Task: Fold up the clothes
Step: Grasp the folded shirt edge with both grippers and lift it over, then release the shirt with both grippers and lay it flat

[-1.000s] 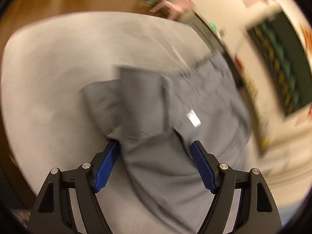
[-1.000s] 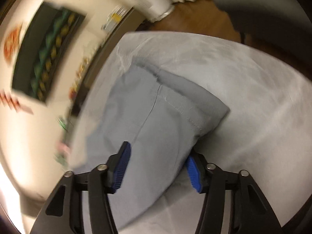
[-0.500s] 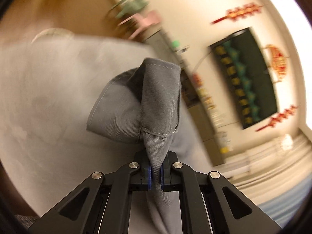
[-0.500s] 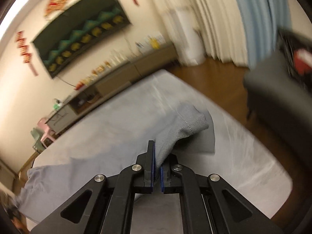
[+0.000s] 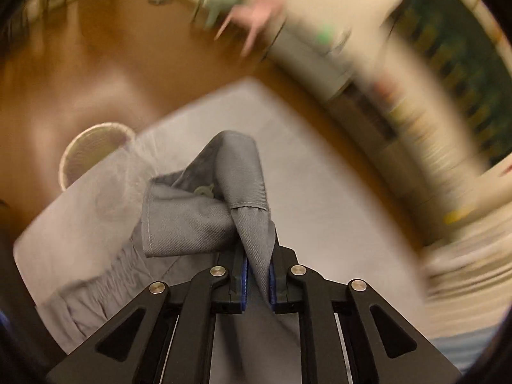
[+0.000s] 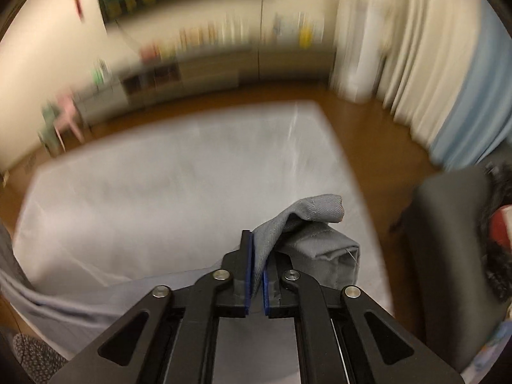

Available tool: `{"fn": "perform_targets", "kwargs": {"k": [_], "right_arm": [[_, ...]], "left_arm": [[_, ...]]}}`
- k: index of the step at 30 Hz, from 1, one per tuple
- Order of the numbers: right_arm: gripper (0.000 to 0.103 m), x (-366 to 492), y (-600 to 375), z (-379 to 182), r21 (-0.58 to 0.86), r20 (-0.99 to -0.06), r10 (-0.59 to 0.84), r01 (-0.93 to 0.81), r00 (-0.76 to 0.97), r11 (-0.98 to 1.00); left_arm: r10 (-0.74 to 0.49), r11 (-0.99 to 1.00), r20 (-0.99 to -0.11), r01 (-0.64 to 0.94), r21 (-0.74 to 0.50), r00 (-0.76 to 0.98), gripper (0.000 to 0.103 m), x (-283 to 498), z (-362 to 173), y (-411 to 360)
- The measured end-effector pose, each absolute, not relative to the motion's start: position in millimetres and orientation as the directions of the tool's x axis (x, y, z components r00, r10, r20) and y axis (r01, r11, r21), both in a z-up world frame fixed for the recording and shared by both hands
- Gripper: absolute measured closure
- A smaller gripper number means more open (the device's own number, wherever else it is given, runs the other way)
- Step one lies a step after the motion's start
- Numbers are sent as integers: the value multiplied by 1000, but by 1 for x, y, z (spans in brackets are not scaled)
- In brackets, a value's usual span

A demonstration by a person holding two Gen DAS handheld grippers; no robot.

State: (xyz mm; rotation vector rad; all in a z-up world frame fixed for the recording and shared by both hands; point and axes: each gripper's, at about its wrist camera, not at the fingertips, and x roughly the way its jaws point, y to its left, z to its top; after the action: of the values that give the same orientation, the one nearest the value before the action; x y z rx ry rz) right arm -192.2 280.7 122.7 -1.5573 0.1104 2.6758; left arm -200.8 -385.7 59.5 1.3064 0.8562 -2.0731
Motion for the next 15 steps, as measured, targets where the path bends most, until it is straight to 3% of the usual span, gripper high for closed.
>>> {"fn": "perform_targets", "kwargs": {"k": [1, 3, 4, 6, 8, 12, 15], "right_arm": [[94, -223, 279, 88, 40, -905, -4, -77, -425, -996], [76, -280, 279, 20, 11, -949, 17, -90, -314, -996], [60, -297, 287, -2, -19, -952, 58, -131, -302, -991], [58, -305, 307, -3, 90, -927, -6, -207, -374, -974], [46, -287, 324, 17, 224, -854, -74, -235, -515, -946], [45, -235, 323, 31, 228, -796, -54, -216, -603, -949], [45, -214, 288, 4, 217, -836, -125, -112, -534, -970]], "left_arm": [[-107, -644, -948, 747, -163, -299, 89, -224, 26, -392], [-102, -602, -957, 783, -157, -271, 86, -239, -6, -398], [-100, -575, -952, 797, -182, -290, 79, -240, -14, -400], [-115, -580, -926, 781, -233, -361, 75, -240, -10, -398], [-104, -600, -895, 745, -292, -434, 73, -230, 4, -398], [-155, -653, -843, 694, -304, -515, 36, -200, 26, -395], [-211, -702, -833, 672, -236, -512, 35, -197, 32, -400]]}}
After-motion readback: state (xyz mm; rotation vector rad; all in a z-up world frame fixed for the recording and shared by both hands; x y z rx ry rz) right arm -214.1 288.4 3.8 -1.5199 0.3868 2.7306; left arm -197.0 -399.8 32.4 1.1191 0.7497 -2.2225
